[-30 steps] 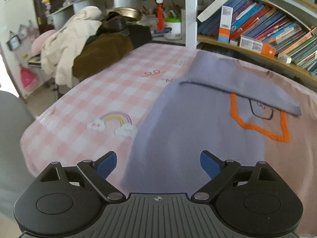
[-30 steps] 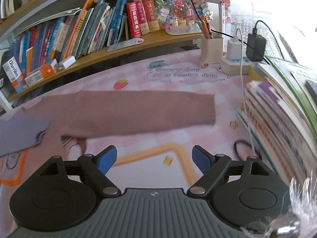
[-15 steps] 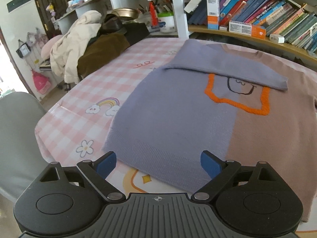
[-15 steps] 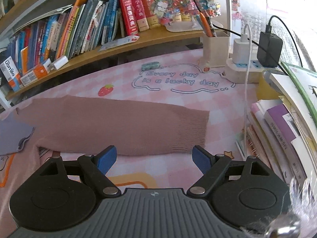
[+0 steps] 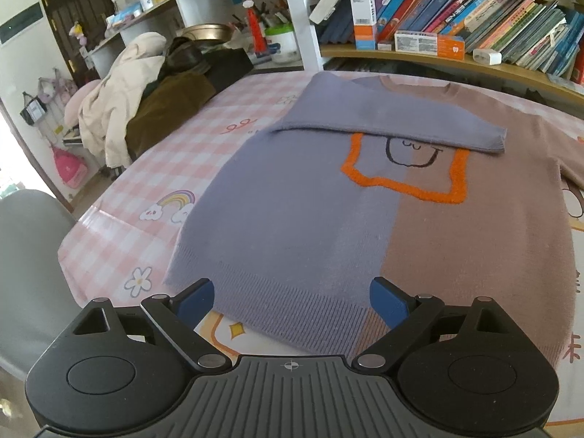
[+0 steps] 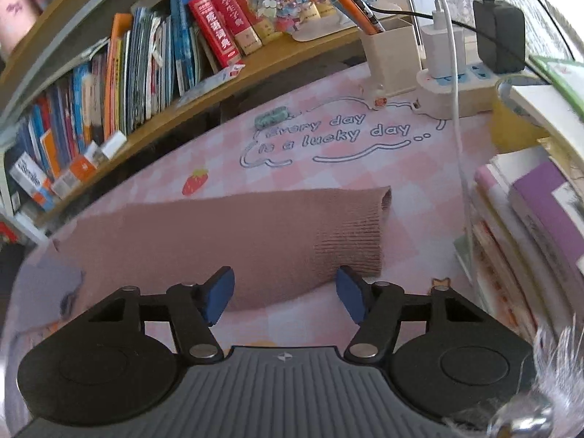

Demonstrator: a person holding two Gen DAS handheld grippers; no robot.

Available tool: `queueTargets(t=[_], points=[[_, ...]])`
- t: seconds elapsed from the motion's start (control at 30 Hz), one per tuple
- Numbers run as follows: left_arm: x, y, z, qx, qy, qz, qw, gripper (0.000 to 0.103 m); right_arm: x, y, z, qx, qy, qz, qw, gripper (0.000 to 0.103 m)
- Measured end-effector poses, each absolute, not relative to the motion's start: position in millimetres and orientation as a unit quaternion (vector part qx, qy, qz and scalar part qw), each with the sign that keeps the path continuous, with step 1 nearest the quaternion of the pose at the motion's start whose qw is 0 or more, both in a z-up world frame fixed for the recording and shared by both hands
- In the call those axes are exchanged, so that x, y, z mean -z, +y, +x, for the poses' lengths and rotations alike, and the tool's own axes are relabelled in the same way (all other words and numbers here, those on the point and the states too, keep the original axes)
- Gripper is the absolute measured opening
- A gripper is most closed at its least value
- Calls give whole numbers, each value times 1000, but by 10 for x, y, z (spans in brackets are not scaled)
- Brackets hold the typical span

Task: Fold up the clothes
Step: 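Move the right gripper toward the pink sleeve cuff, then grasp the pink sleeve cuff with the right gripper and lift it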

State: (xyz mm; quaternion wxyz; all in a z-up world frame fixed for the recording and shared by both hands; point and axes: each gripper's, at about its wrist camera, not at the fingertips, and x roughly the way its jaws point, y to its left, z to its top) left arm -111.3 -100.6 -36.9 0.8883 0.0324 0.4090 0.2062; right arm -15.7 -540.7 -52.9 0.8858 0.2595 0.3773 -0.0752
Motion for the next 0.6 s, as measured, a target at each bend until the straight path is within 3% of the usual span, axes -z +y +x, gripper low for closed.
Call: queueTargets(t=[0.37, 0.6], points=[[342, -1009, -1126, -214, 407, 34, 887, 94, 547, -5637, 88, 151, 347, 282, 881, 50], [336, -1013, -1112, -212, 406, 36, 888, 94, 562, -5677, 57, 124, 341, 323, 874, 49]])
